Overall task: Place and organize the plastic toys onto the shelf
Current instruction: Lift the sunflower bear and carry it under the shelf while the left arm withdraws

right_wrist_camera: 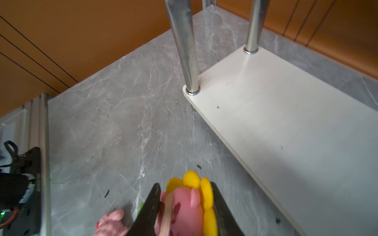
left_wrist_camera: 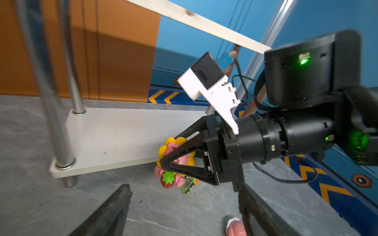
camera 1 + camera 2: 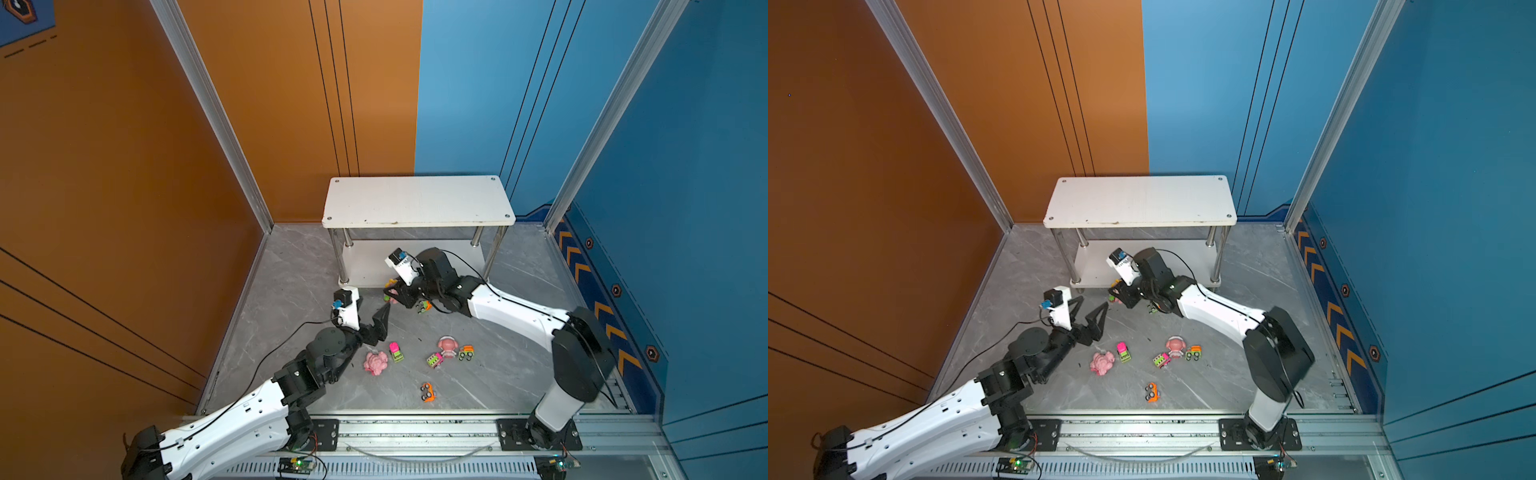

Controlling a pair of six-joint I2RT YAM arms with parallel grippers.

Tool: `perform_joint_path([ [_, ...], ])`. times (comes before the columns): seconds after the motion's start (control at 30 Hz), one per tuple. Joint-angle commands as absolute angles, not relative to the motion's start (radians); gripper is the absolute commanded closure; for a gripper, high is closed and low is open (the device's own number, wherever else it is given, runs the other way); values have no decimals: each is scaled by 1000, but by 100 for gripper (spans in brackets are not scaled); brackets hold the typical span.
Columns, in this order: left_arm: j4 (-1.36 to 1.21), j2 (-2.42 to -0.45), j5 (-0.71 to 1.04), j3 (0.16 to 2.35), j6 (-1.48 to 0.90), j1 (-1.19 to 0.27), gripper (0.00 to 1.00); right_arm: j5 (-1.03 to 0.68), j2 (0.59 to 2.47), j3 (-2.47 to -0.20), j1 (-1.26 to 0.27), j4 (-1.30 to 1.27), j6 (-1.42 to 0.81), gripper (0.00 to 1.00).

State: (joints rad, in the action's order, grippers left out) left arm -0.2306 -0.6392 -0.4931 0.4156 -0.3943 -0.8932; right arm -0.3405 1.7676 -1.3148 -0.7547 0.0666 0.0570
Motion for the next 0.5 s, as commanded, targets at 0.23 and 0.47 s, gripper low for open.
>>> perform_joint_path([
  [0.23, 126, -295, -579, 331, -499, -723, 23, -420, 1994, -1559, -778, 84, 482, 100],
  [0.47, 173, -302, -543, 351, -504, -653, 23, -536, 2153, -1765, -750, 218, 596, 100],
])
